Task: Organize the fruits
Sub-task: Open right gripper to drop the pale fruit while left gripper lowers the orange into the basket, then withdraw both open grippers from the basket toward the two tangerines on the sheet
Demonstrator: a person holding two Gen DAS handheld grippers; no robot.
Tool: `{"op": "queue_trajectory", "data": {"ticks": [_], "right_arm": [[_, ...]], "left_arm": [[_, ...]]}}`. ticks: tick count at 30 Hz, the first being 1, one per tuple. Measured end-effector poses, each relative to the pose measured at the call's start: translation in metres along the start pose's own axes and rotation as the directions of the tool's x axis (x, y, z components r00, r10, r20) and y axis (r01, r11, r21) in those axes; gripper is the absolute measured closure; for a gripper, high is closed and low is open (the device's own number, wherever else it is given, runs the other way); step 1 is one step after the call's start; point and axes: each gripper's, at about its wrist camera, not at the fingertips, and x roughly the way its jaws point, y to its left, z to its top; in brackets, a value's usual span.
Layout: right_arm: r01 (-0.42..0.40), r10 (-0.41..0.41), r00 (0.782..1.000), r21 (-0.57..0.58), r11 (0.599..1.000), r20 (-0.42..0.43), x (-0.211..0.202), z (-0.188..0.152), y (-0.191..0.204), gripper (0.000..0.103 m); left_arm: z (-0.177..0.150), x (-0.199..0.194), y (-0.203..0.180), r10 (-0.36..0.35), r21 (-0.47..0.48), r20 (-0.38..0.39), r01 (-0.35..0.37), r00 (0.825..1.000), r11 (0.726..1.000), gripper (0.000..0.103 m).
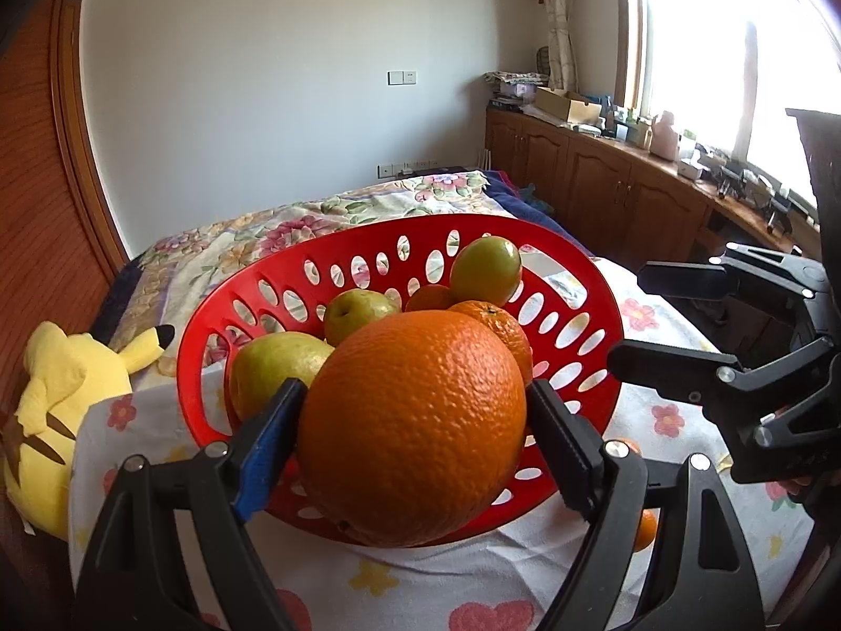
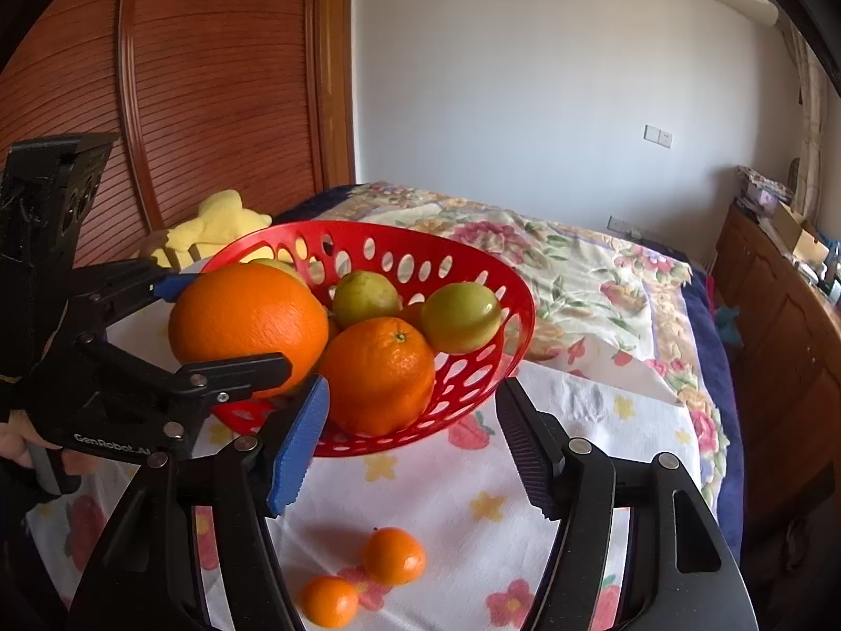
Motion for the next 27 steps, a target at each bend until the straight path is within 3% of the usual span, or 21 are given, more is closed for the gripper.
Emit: {"op": "queue_trajectory", "data": {"ticks": [3,12,17,27], "right_arm": [[0.000,0.000,1.000,0.000,1.000,0.005,-0.004,-0.001,0.001,0.035],[0.007,-0.008,1.000,0.034,0.999,0.023,-0.025,-0.011,-0.006,0.035],[0.005,-0.006,1.000,0.061,0.998,0.013,-0.033,-0.028,-0.008,0.035],[0.000,0.002,1.000,0.086,0.996,-0.018,-0.040,-0.056,-0.004,0.036]], "left_arm": [[0.002,-0.007,-0.003,-0.026,-0.012,0.019,0.026,0.999,1.000,0.019],[0.005,-0.031,-0.010,-0.011,-0.017,0.074,0.012,0.997,1.000,0.019],[-0.005,-0.049,-0.017,-0.030,-0.018,0.097,0.032,0.995,0.999,0.018],[-0.032,-0.078,-0.033,0.011,-0.005,0.134,-0.011,0.991,1.000,0.019]]}}
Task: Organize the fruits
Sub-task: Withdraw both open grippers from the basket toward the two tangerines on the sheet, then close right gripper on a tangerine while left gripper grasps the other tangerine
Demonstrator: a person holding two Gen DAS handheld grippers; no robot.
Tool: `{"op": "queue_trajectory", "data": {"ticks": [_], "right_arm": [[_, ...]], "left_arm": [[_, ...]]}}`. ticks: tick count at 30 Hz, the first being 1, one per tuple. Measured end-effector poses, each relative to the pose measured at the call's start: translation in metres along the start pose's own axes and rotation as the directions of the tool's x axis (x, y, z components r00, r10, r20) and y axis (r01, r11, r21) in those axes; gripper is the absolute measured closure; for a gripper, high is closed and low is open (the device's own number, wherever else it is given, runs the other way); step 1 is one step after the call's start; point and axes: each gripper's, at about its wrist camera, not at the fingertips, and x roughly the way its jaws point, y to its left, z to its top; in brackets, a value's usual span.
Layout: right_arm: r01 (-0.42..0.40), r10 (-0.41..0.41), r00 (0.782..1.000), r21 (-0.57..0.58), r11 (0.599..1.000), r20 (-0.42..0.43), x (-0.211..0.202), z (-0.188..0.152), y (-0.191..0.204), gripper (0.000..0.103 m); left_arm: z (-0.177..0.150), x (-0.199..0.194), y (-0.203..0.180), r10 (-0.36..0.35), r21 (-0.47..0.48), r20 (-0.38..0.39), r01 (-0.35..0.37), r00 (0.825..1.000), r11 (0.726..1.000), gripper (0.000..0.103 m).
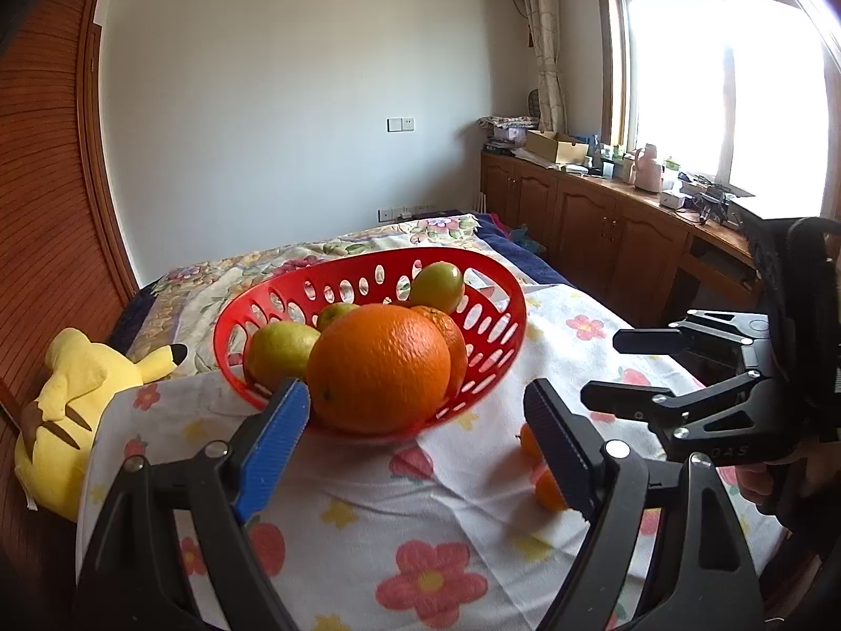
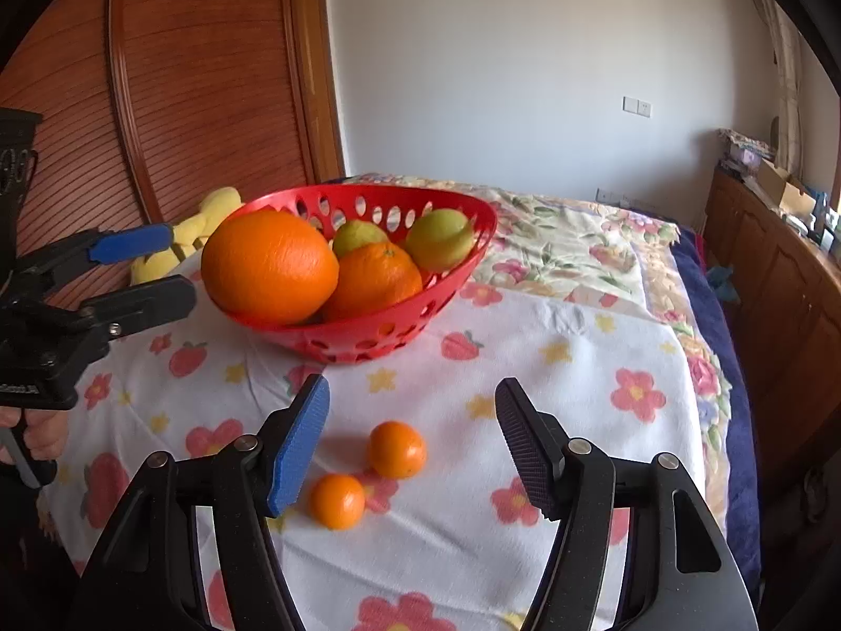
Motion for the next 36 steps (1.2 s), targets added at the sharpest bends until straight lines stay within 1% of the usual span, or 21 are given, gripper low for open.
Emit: {"op": "queue_trajectory", "data": {"ticks": [3,7,13,21,26,32,36], "right_arm": [[-0.002,0.002,1.000,0.000,1.000,-0.008,0.000,-0.004,0.003,0.036],[-0.002,0.002,1.000,-0.002,1.000,-0.013,-0.001,-0.009,0.007,0.036],[0.003,-0.003,1.000,-0.005,1.000,-0.031,0.003,-0.017,0.010,0.036],[0.014,-0.015,0.997,-0.009,1.000,-0.074,0.024,-0.024,0.009,0.043],[0.001,0.000,0.996,0.007,1.000,-0.093,0.034,-0.025,0.005,0.045],[-0.010,0.013,0.992,0.023,1.000,-0.122,0.049,-0.028,0.003,0.048],[-0.017,0.022,0.990,0.033,0.999,-0.143,0.058,-0.029,0.001,0.053]], "left_arm": [[-0.007,-0.006,-0.002,0.007,-0.004,-0.002,-0.007,1.000,1.000,0.019],[-0.020,-0.011,-0.003,-0.002,-0.027,-0.006,0.002,1.000,1.000,0.019],[-0.038,-0.006,-0.002,0.007,-0.058,-0.026,-0.009,1.000,0.998,0.019],[-0.057,0.010,0.001,0.027,-0.080,-0.049,-0.031,0.998,0.996,0.019],[-0.065,0.017,-0.001,0.028,-0.078,-0.051,-0.032,0.998,0.996,0.019],[-0.068,0.021,-0.005,0.016,-0.070,-0.065,-0.021,0.998,0.997,0.019],[-0.067,0.024,-0.008,0.009,-0.067,-0.080,-0.015,0.997,0.998,0.019]]}}
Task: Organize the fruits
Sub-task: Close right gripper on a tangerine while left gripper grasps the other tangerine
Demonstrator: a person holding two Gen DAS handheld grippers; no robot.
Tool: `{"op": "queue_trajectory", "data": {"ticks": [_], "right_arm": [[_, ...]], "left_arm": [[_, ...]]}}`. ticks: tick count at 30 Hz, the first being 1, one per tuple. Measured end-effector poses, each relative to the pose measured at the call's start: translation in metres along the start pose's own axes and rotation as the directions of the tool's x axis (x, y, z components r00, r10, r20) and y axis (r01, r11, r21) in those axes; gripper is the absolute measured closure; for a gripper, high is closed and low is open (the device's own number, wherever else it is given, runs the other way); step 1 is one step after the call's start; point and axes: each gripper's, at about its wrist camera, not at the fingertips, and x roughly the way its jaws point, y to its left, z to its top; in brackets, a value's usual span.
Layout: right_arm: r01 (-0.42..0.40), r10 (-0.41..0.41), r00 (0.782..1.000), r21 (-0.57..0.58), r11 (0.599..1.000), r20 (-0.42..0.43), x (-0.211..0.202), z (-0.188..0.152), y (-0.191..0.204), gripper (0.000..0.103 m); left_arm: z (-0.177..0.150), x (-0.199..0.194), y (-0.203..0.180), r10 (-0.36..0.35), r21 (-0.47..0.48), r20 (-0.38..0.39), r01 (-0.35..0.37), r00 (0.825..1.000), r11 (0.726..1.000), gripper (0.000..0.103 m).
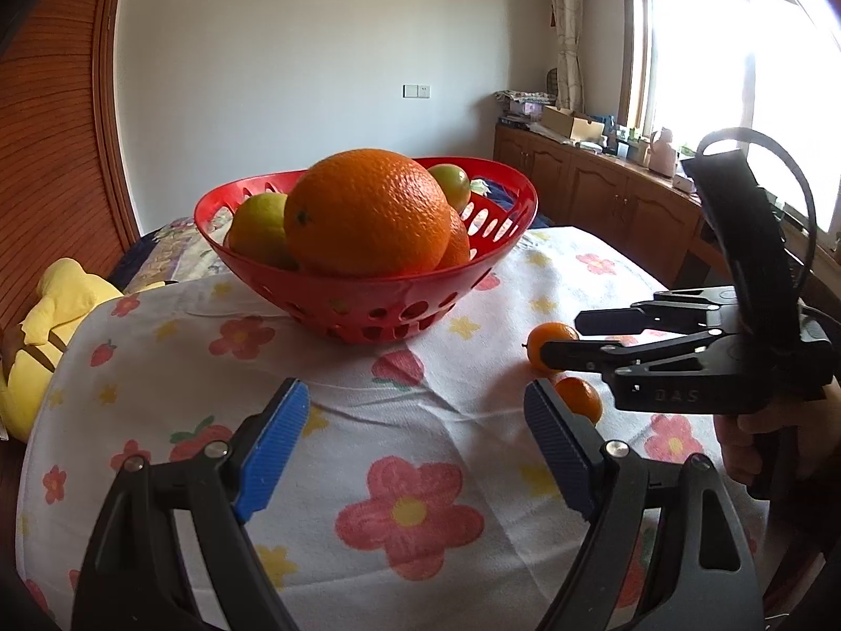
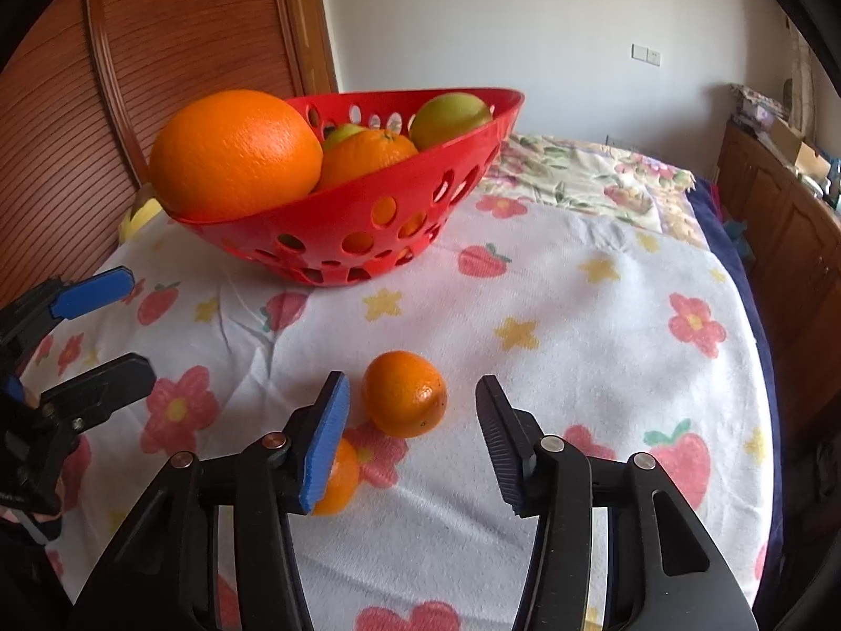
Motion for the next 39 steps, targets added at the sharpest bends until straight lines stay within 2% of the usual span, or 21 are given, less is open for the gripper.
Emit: {"op": "queue_trajectory", "data": {"ticks": [5,14,21,24,30,35,38,39], "right_arm": [[-0.023,0.023,1.000,-0.006,1.000,-0.019,0.006,-0.001,0.001,0.067],[-0.004,0.004,1.000,0.012,1.000,0.005,-0.017,-0.012,-0.013,0.067],[-0.007,0.007,0.999,0.016,1.000,0.033,-0.036,-0.020,-0.023,0.067],[-0.011,0.010,0.999,0.012,1.000,0.035,-0.039,-0.023,-0.024,0.067],[-0.017,0.017,0.999,0.011,1.000,0.043,-0.043,-0.028,-0.027,0.067],[-0.023,0.022,0.999,0.018,1.000,0.044,-0.046,-0.031,-0.030,0.067],[-0.024,0.023,0.999,0.018,1.000,0.043,-0.047,-0.032,-0.031,0.067],[-0.025,0.024,0.999,0.017,1.000,0.041,-0.047,-0.032,-0.031,0.067]], "left_arm": [[0.001,0.006,-0.002,-0.022,-0.012,-0.034,0.021,0.999,1.000,0.019],[0.006,0.019,-0.026,-0.063,0.025,-0.087,0.065,0.994,0.998,0.021],[0.007,0.035,-0.053,-0.100,0.070,-0.144,0.111,0.984,0.991,0.039],[0.007,0.046,-0.064,-0.121,0.069,-0.193,0.136,0.974,0.988,0.040],[0.008,0.053,-0.078,-0.133,0.071,-0.216,0.152,0.967,0.986,0.040],[0.005,0.059,-0.084,-0.123,0.080,-0.251,0.147,0.960,0.986,0.052],[0.004,0.060,-0.085,-0.131,0.077,-0.255,0.156,0.958,0.985,0.069],[0.003,0.059,-0.085,-0.132,0.079,-0.253,0.157,0.958,0.985,0.069]]}}
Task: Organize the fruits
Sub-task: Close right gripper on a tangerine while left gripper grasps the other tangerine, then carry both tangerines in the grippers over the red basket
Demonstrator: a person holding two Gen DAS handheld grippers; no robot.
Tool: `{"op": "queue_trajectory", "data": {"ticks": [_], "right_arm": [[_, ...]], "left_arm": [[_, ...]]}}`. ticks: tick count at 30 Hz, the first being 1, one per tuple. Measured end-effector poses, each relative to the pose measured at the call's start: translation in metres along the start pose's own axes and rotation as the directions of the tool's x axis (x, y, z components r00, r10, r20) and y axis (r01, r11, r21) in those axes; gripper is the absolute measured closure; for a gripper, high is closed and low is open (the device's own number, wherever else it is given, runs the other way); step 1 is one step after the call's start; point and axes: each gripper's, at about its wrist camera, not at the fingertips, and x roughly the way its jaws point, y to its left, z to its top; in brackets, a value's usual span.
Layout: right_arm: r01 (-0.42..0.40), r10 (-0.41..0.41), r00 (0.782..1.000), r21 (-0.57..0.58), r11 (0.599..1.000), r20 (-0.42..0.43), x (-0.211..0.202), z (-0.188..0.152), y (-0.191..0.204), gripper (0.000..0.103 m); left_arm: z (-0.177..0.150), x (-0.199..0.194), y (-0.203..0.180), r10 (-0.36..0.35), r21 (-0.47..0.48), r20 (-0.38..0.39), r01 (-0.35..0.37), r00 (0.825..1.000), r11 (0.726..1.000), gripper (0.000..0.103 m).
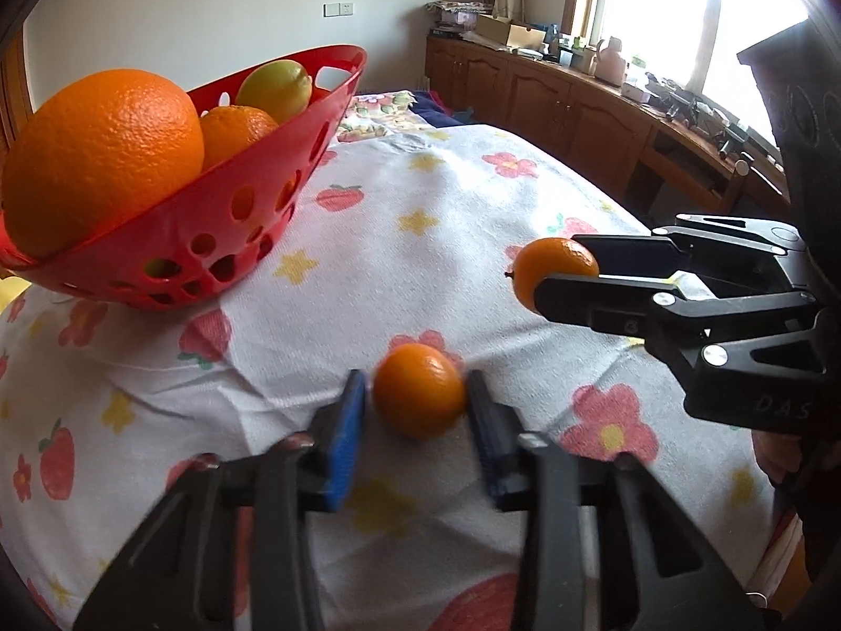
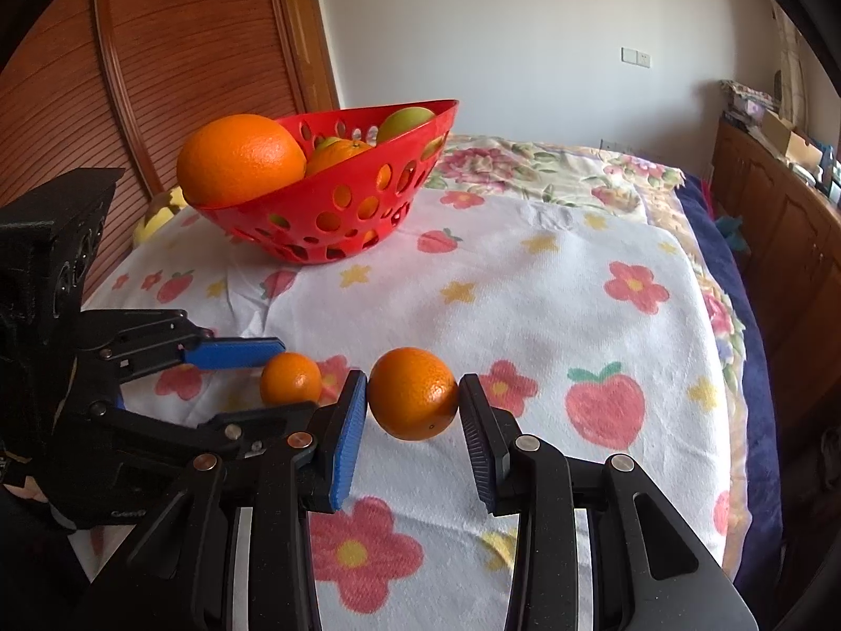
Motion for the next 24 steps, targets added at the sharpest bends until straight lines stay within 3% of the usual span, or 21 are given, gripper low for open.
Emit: {"op": "queue_trajectory", "data": {"ticks": [4,11,19,24], "right_arm": [[-0.002,0.002,1.000,-0.003,1.000,-0.002,-0.002,-0.001,0.002,0.067],[-0.004,0.004,1.000,-0.021,1.000,0.025,-0.014,0.011,0.010,0.067],[0.000,0.006,0.996,-0.062,0.998,0.085,-0.033,0.046,0.028,0.067],[-0.003,0.015,0.993,-0.106,0.994,0.118,-0.038,0.075,0.039,0.067]], "left_arm": [[0.001,-0.009,0.003,-0.007,-0.008,0.026,0.007,1.000,1.000,0.070],[0.009,-0.057,0.010,0.006,0.020,0.121,-0.009,0.993,1.000,0.070],[0.030,-0.105,0.032,0.019,0.023,0.219,-0.025,0.976,0.999,0.070],[0.049,-0.121,0.060,0.065,0.010,0.262,-0.070,0.963,0.997,0.069]]}}
